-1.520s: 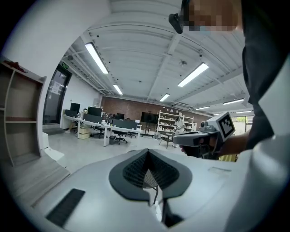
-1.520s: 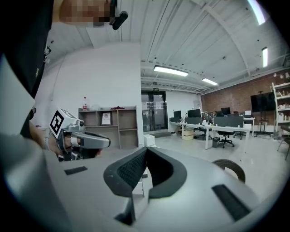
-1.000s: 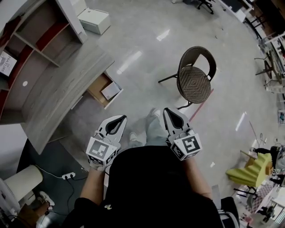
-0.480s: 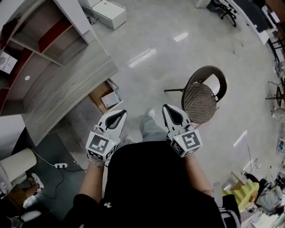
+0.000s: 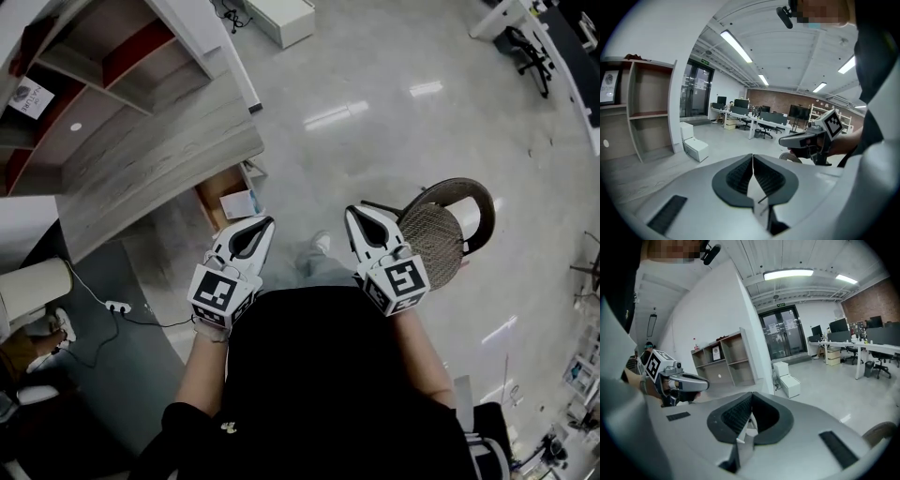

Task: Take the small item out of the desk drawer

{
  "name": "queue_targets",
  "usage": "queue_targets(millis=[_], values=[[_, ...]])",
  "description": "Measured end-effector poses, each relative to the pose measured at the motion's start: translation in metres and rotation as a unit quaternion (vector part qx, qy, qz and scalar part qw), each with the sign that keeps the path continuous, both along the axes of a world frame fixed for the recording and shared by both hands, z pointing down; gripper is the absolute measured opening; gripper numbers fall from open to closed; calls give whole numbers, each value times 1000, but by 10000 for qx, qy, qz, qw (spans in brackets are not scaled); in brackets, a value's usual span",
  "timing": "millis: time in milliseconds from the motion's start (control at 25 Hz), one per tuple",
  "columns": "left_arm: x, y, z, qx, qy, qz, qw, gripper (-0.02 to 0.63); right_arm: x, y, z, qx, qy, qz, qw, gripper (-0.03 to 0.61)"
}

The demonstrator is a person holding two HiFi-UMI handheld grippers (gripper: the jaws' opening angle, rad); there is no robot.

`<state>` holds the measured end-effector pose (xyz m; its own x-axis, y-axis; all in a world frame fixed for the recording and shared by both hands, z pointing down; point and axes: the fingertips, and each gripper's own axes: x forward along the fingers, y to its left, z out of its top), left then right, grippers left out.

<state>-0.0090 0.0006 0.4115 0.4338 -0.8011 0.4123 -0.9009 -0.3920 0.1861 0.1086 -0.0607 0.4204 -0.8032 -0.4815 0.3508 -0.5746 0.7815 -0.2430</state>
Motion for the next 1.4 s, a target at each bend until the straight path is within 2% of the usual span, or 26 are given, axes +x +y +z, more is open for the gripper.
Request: queue_targets(millis=[160,320,720,1040,1400], values=[[-13,-2,8,-125,1,-323,9994,8,-14,-8,9,-78,109,-373,9992,-4],[-33,0,31,-379,-212,-408,9982,8,-36,-9,13,-95,250,-788,9965,-5],[-91,4,133,-1302,-637,1,9894,9,-89,-4,29,-291,679,-1173,9903,-3],[-128,-3,231,-2133,-778,694,9714,25,-115,-20,41,-416,977,-792,9912,-3],[-148,-3,330,-2891,-1122,1579,9375,152,-108,-32,53,-668,1363,-84,9884,-3]])
